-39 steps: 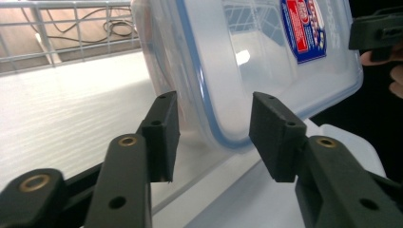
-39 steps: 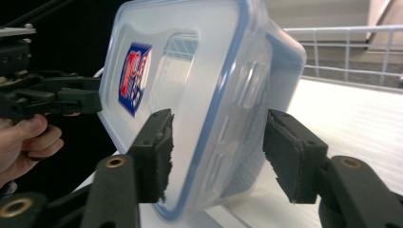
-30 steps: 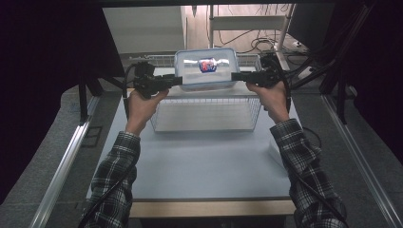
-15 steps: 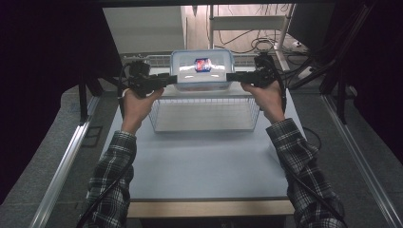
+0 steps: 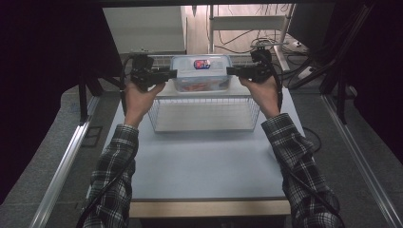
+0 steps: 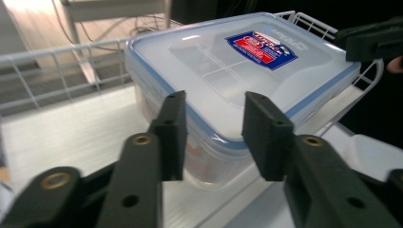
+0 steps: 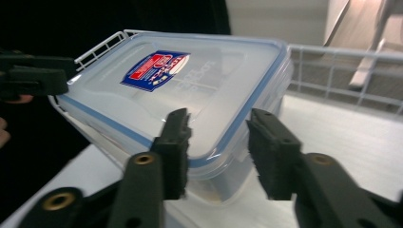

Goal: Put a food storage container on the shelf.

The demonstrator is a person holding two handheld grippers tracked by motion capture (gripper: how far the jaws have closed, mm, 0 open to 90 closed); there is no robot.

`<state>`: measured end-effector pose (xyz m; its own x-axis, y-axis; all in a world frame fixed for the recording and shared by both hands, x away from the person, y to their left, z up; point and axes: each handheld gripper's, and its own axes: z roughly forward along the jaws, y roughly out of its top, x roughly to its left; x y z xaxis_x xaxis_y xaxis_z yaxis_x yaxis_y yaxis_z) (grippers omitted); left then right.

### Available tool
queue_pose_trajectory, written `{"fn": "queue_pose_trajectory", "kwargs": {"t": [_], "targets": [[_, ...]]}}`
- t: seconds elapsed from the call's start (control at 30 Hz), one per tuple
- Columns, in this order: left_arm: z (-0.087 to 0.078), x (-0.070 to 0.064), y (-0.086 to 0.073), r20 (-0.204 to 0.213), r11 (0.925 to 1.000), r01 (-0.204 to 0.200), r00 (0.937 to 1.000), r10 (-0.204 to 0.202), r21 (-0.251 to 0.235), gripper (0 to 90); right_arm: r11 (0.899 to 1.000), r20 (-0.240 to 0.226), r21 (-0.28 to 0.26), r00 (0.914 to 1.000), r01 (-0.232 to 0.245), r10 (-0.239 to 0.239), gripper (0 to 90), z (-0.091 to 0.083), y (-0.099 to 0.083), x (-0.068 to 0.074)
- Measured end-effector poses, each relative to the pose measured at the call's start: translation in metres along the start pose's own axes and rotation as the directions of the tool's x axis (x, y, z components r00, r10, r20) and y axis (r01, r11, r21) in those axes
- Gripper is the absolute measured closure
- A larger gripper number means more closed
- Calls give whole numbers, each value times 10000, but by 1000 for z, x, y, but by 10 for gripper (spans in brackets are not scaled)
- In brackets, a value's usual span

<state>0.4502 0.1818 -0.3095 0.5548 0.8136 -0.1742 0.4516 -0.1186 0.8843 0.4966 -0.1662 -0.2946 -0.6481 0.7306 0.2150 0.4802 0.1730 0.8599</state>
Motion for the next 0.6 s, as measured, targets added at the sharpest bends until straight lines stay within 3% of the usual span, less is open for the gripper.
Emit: {"fn": "queue_pose_trajectory", "kwargs": {"t": [0.03,0.07,0.13,0.23,0.33,0.37,0.6], "targets": [[-5,-2,1,364,9990,-116,9993,132,-436,708,9996,20,-145,9997,241,-241,718,-2,0,1],[-6,-3,2,467,9984,-122,9988,148,-548,744,9987,-72,-296,9991,409,-411,763,-4,0,2],[-3,-7,4,490,9987,-309,9983,328,-395,790,9965,-278,-386,9967,748,-759,816,-6,1,4],[4,-11,5,280,9987,-495,9984,492,98,824,9917,-258,-18,9914,1284,-1284,879,-1,1,10],[6,-11,3,213,9985,-532,9984,529,145,849,9906,-318,45,9902,1365,-1362,892,0,1,12],[5,-10,1,406,9993,-364,9985,362,49,856,9894,-291,109,9891,1448,-1444,893,0,1,14],[-4,-8,-3,610,9994,-328,9976,324,58,856,9885,-498,246,9877,1494,-1481,893,-6,-2,17]]}}
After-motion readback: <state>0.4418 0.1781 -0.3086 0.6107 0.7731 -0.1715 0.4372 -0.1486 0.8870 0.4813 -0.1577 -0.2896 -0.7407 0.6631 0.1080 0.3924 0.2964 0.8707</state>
